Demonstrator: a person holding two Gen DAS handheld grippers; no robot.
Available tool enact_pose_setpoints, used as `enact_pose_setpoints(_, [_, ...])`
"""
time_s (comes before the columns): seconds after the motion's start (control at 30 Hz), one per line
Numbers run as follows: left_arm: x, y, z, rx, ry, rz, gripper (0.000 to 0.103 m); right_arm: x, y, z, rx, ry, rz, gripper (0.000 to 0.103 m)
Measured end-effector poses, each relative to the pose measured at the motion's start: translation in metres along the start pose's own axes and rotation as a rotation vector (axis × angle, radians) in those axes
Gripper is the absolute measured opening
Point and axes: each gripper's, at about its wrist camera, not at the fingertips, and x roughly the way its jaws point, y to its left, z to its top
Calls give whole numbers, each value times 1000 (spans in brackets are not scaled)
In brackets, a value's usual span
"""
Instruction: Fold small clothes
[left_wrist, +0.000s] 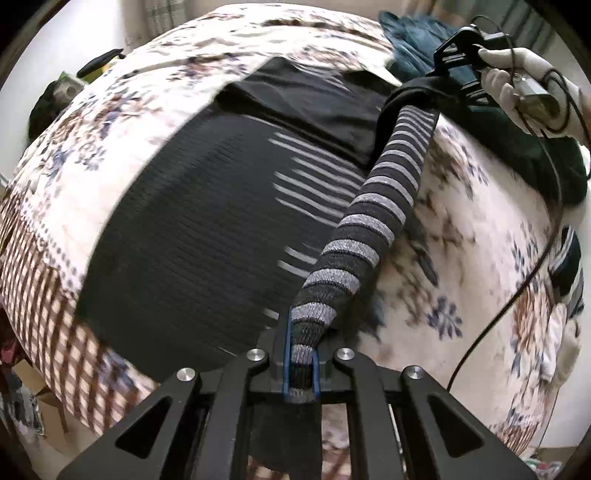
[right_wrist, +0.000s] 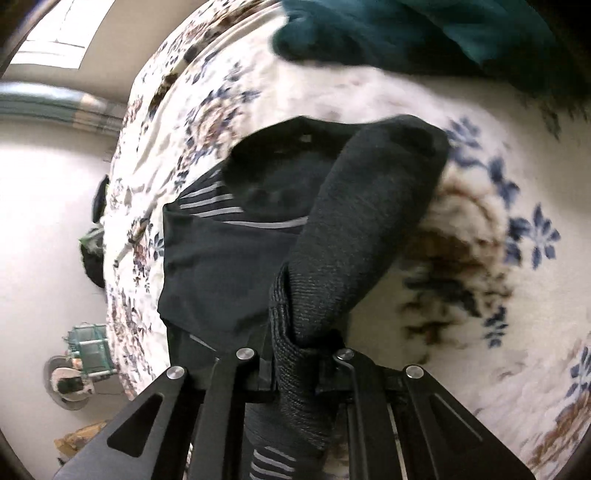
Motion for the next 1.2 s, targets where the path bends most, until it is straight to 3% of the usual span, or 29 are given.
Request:
enact_pose_setpoints(0.13, [8, 48, 19, -47, 10, -20, 6, 34, 72, 8, -15, 27, -70, 13])
enact_pose_setpoints(0.4, [44, 152, 52, -186, 23, -22, 6, 171, 202, 8, -84, 90, -237, 13])
enact_pose_setpoints(0.6, [66, 203, 68, -252, 30, -50, 6, 215, 246, 20, -103, 82, -343, 12])
enact_pose_setpoints(0.73, [89, 221, 64, -293, 95, -113, 7, 233, 256, 27, -65, 123, -422, 14])
enact_pose_setpoints(0.83, [93, 241, 60, -357, 140, -191, 12, 232, 267, 30, 0, 156, -347, 40])
enact_pose_setpoints(0.87, [93, 248, 56, -369, 153, -217, 12, 229, 272, 32, 12, 172, -294, 60])
enact_pose_setpoints(0.9, [91, 255, 53, -378, 161, -234, 14, 225, 276, 33, 20, 173, -249, 68])
enact_pose_setpoints(0.97, [85, 270, 45, -403, 174, -243, 15, 213, 281, 34, 33, 174, -115, 68])
enact_pose_setpoints(1.03, [75, 291, 35, -457, 181, -258, 26, 200, 284, 32, 42, 187, 52, 68])
enact_pose_setpoints(1.07, [71, 298, 33, -476, 182, -251, 28, 193, 285, 29, 33, 184, 83, 68])
enact_pose_setpoints(1.2, [49, 319, 31, -517, 148, -270, 30, 150, 277, -9, -100, 105, 21, 68])
